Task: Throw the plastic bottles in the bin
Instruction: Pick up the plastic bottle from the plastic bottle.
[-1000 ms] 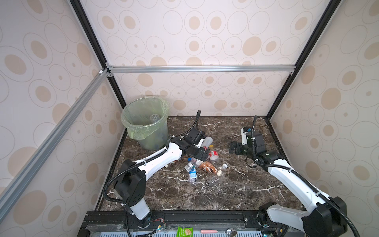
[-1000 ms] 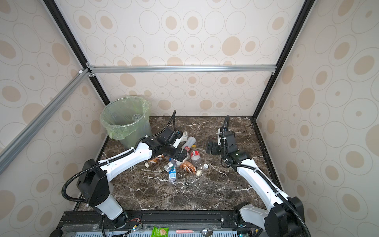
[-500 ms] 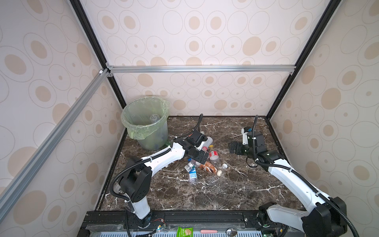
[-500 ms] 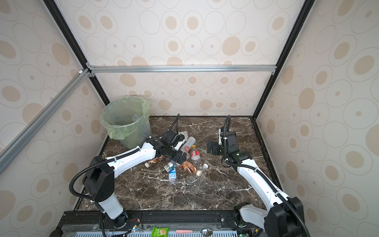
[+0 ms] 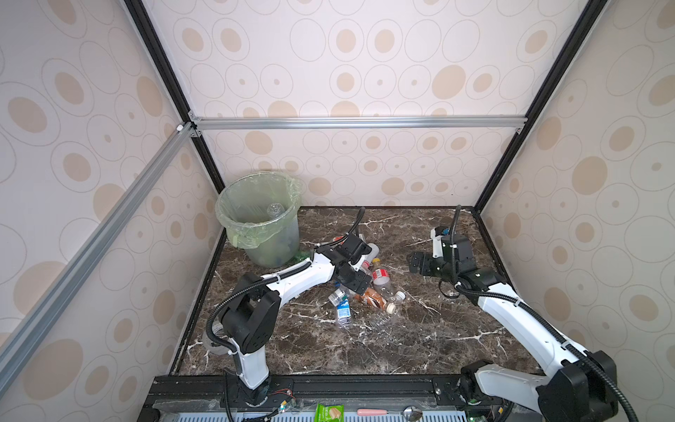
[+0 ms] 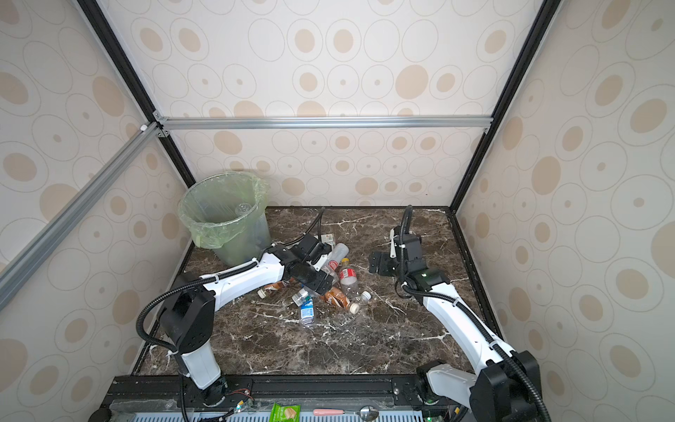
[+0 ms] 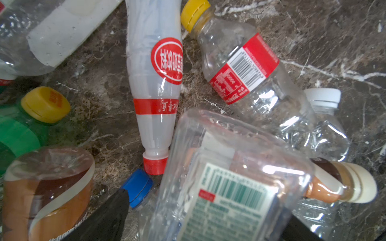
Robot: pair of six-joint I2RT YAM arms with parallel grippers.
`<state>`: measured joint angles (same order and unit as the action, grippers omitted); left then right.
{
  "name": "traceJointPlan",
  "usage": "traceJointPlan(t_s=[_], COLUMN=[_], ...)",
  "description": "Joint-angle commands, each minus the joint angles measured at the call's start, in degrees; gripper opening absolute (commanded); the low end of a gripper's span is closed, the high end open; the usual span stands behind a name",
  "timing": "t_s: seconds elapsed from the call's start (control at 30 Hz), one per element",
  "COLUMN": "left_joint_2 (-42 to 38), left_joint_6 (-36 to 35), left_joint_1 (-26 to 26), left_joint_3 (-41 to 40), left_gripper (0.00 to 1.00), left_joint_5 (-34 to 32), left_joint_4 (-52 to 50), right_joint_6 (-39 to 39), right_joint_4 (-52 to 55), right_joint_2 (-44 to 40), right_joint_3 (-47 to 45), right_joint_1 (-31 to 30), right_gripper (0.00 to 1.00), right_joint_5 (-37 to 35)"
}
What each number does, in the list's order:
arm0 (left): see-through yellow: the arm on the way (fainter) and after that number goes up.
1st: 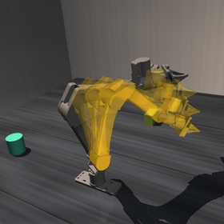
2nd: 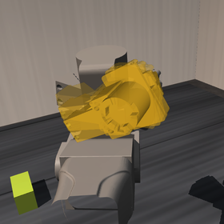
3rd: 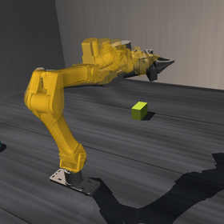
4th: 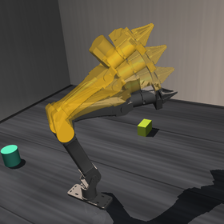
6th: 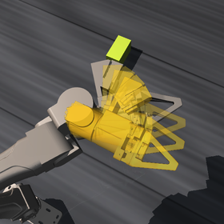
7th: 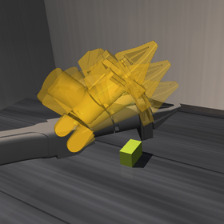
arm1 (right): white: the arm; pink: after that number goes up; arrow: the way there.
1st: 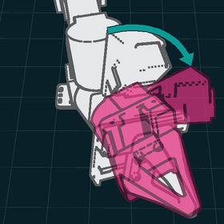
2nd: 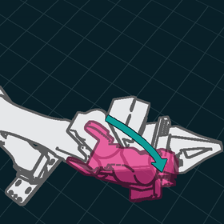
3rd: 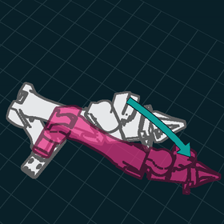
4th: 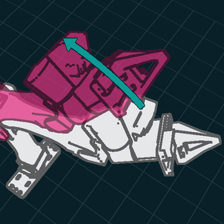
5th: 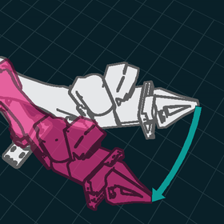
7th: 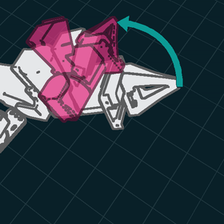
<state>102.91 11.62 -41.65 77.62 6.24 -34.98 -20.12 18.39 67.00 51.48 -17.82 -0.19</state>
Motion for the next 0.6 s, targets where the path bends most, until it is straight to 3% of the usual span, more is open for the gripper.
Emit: traceJointPlan(t_s=[0.0, 0.17, 0.57], left_joint_2=[0.4, 0.4, 0.7], left_joint_6=[-2.3, -2.8, -3.6], left_joint_1=[-0.3, -0.3, 0.0], left_joint_3=[2.9, 3.5, 5.0], left_gripper=[0.90, 0.77, 0.62], left_joint_5=[-1.2, -1.5, -1.4], left_joint_4=[-1.8, -1.6, -1.1], right_joint_6=[-0.2, -0.4, -0.8], right_joint_4=[-0.3, -0.6, -0.7], right_joint_2=[-0.4, -0.3, -0.5], right_joint_3=[-0.8, -0.9, -1.1], right_joint_1=[0.6, 1.0, 1.5], right_gripper=[1.00, 1.00, 1.00], right_joint_5=[0.4, 0.9, 1.5])
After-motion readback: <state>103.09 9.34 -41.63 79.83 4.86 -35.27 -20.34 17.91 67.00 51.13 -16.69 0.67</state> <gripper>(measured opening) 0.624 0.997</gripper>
